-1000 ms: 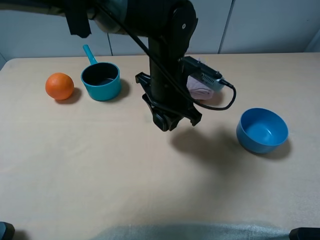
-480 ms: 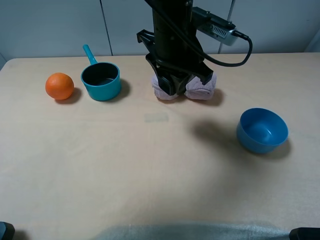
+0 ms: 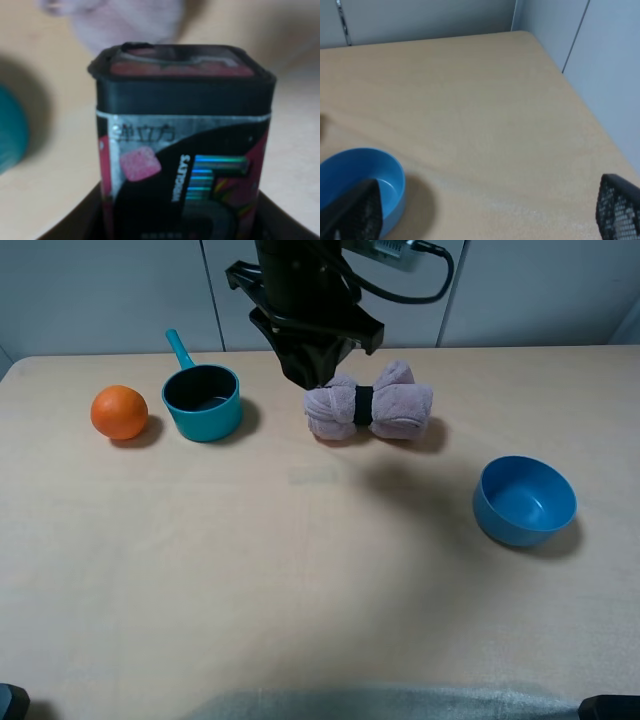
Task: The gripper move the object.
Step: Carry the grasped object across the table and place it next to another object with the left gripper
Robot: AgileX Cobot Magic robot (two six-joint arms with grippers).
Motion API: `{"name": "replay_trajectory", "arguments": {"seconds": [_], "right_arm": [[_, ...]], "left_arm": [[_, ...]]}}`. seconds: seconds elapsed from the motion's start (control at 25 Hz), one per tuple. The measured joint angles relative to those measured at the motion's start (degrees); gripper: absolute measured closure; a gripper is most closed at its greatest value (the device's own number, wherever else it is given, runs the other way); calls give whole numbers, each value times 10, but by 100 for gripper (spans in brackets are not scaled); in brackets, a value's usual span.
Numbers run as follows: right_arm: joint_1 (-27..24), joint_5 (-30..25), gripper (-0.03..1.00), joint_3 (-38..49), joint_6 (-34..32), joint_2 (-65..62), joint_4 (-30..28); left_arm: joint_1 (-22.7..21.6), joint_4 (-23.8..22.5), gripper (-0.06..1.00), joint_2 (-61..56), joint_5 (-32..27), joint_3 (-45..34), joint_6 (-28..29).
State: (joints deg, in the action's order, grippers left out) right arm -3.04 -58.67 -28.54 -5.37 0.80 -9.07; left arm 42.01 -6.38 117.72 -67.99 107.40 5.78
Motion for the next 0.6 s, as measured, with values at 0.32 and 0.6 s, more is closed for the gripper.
{"name": "replay_trajectory", "arguments": {"seconds": [0.32,0.6], "right_arm": [[0,0,32,0,0,0,0],[0,0,32,0,0,0,0]], "left_arm": [[-37,-15,41,-17,0,-70,0],[-38,-19,41,-18,0,-118,0]]}}
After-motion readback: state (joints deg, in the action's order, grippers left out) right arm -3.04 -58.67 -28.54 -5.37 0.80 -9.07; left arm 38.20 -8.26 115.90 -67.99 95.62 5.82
